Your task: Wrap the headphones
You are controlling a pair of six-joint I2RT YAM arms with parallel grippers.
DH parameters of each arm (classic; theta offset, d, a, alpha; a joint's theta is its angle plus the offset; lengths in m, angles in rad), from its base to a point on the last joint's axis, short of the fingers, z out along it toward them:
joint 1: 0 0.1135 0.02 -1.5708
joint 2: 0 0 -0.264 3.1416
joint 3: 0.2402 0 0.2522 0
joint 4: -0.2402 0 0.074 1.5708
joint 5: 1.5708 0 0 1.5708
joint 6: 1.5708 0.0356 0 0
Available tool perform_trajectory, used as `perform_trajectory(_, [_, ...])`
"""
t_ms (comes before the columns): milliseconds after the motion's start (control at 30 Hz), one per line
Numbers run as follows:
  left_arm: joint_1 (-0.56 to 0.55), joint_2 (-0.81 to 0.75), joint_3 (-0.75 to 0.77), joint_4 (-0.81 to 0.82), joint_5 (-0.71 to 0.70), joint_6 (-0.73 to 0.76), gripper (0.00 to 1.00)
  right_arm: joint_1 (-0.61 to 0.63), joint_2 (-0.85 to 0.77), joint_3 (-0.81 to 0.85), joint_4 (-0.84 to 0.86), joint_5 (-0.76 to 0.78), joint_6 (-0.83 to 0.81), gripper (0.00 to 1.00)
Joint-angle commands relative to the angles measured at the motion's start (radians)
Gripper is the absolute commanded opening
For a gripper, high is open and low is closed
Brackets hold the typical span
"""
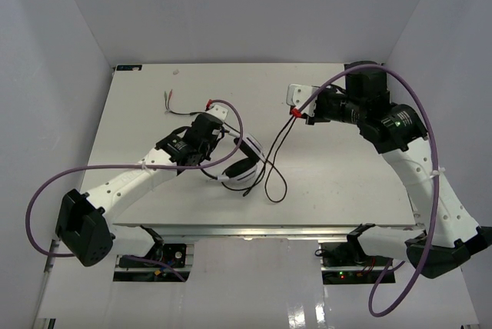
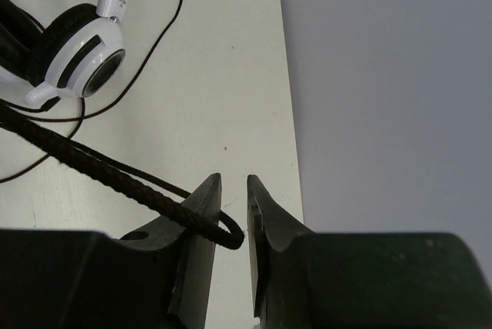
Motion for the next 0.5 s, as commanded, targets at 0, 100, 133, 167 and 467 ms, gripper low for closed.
perform_trajectory(0, [-0.002,-0.067,0.011,0.056,0.013,-0.024,0.0,-0.002,-0.018,-0.002,-0.002,0.006,-0.007,0.27])
perform_trajectory(100, [-0.002,-0.08,0.005,0.086,0.121,-0.02,0.0,-0.001,-0.015,-0.041,0.046,0.004,0.017,0.27])
perform_trajectory(133, [-0.002,-0.087,0.0,0.102,0.172,-0.02,0.0,-0.001,-0.012,-0.05,0.071,-0.006,0.03,0.27])
perform_trajectory(167, [-0.002,-0.093,-0.006,0.12,0.204,-0.02,0.0,-0.001,-0.005,-0.058,0.088,-0.021,0.051,0.27])
perform_trajectory(467, [-0.002,-0.122,-0.051,0.204,0.425,-0.046,0.0,0.001,0.069,-0.021,0.16,-0.007,0.133,0.27])
